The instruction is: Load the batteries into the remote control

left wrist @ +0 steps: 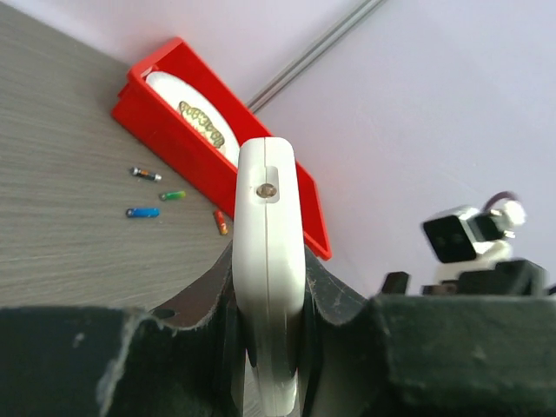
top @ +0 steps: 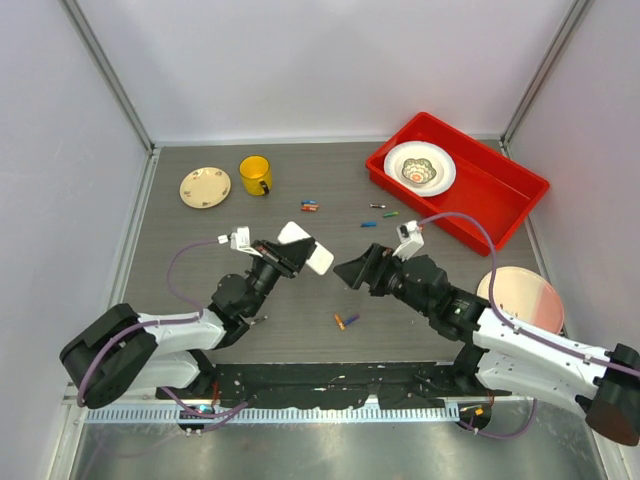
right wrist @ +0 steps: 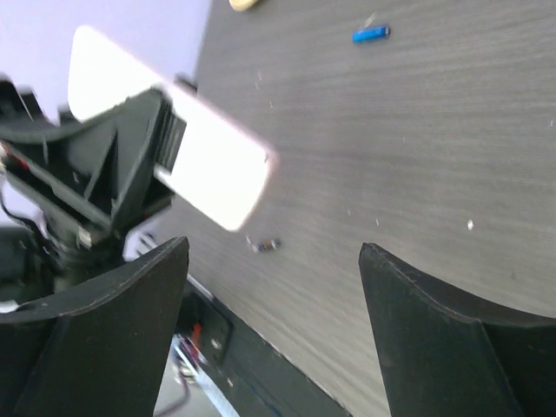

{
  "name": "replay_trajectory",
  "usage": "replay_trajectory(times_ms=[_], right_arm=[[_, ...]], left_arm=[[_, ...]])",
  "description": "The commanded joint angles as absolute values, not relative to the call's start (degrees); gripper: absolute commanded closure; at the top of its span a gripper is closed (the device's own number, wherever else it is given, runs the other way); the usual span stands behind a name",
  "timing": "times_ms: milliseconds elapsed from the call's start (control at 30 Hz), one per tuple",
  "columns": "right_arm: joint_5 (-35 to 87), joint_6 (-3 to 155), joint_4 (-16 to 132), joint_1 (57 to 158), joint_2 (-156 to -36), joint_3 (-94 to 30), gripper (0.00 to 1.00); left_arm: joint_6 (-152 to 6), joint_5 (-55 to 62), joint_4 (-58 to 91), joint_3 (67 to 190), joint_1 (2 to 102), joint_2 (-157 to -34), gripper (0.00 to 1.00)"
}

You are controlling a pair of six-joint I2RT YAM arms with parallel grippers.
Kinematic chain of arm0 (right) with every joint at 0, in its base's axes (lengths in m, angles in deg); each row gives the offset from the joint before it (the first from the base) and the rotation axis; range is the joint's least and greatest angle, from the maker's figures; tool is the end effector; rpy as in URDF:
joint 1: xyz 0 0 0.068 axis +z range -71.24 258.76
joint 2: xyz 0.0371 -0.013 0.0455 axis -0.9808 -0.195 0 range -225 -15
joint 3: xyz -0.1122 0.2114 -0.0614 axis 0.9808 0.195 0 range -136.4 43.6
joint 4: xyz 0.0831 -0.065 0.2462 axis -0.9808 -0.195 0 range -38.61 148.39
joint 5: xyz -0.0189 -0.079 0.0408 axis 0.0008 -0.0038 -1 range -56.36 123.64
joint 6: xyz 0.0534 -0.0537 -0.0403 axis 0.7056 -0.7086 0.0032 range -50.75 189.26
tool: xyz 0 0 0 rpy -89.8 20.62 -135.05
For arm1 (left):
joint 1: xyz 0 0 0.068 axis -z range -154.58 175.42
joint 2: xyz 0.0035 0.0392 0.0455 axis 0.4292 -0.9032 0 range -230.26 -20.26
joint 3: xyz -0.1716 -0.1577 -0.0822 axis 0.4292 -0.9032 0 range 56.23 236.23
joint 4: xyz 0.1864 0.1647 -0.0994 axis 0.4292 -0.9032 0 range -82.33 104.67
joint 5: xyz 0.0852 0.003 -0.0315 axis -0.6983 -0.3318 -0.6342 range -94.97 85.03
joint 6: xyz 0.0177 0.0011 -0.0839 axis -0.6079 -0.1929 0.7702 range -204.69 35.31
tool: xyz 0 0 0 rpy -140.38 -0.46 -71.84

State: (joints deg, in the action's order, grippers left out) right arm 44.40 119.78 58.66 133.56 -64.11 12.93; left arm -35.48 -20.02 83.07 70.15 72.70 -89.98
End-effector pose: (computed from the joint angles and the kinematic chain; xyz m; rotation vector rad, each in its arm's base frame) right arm 0.1634 0.2070 0.2240 0.0626 2.0297 1.0510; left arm 0.1991 -0.1868 0.1936 -0.2636 1.4469 -1.2236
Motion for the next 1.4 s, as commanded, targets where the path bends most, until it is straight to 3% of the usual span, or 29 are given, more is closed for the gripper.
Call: replay_trajectory(times_ms=[0, 167, 467, 1367], right_arm=[[32.28, 129.97, 77.87, 124.13, -65.7, 19.23, 0.17], [26.87, 133.51, 89.84, 120.68, -70.37, 21.9, 0.2], [23.79, 131.57, 89.07, 120.59, -75.64, 17.86, 0.16], [19.75, 128.58, 86.95, 121.47, -85.14, 11.44, 0.45]], left_arm=[[-35.04, -21.5, 94.63, 69.42, 72.61, -91.8, 1.0], [-35.11, -20.53, 97.11, 69.24, 72.7, -93.74, 1.0], [-37.75, -21.41, 92.37, 69.86, 72.7, -91.72, 1.0], [-37.4, -21.23, 91.83, 69.95, 72.79, -91.19, 1.0]])
